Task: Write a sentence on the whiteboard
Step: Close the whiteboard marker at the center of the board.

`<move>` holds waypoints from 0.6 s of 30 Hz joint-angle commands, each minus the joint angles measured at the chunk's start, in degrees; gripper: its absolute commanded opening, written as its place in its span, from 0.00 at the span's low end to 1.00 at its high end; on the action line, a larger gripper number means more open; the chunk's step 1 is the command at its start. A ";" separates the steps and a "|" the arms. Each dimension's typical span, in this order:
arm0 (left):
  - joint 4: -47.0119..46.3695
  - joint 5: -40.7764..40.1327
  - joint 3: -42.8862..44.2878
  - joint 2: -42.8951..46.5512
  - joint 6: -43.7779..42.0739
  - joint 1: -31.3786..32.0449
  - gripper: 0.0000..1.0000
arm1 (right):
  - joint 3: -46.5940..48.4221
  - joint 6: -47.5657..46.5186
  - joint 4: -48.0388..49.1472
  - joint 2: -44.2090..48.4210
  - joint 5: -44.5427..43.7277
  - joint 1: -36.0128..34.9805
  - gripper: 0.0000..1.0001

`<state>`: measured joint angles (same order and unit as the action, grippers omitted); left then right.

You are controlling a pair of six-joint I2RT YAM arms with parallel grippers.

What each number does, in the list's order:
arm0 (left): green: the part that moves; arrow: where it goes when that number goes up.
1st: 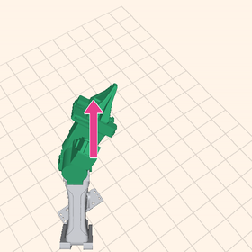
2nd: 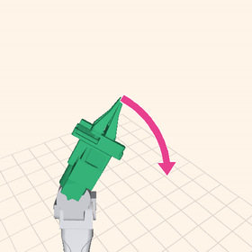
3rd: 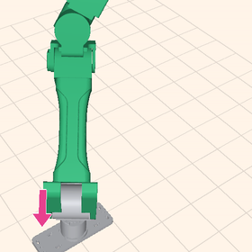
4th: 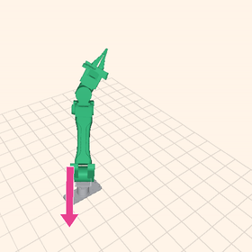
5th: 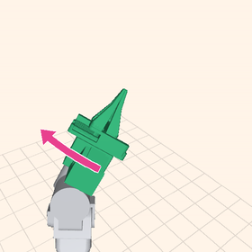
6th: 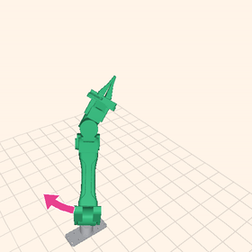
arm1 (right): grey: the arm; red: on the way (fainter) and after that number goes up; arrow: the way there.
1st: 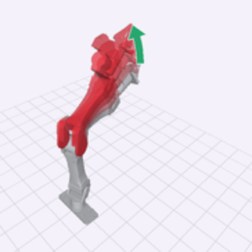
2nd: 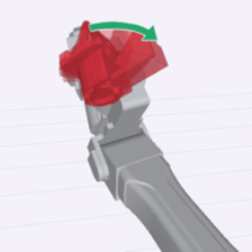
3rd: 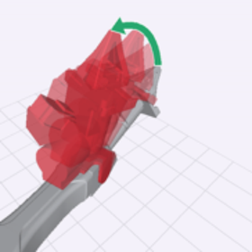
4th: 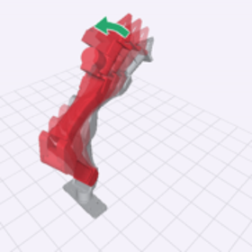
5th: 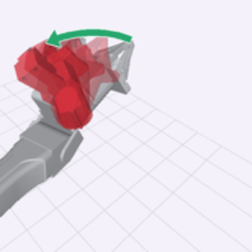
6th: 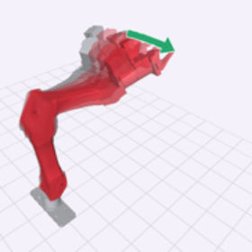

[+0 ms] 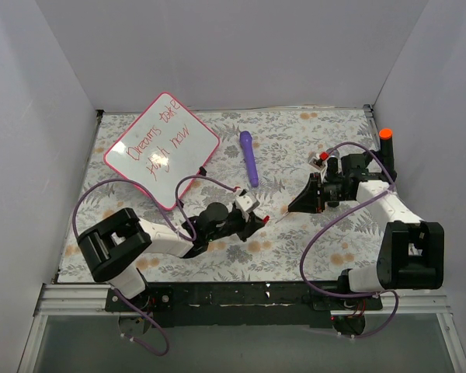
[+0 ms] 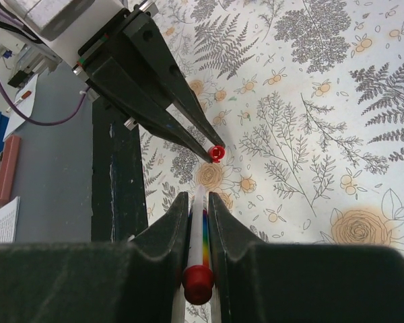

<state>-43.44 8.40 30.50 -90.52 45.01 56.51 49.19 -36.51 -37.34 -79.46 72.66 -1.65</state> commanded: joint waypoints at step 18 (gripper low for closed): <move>-6.66 2.05 2.11 -5.28 -1.42 2.55 0.00 | -1.99 4.17 7.72 2.38 -0.42 -0.99 0.01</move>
<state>-48.53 9.72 30.94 -95.48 44.86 58.63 48.12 -33.12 -31.14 -77.73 72.25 -2.55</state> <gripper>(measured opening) 0.124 0.186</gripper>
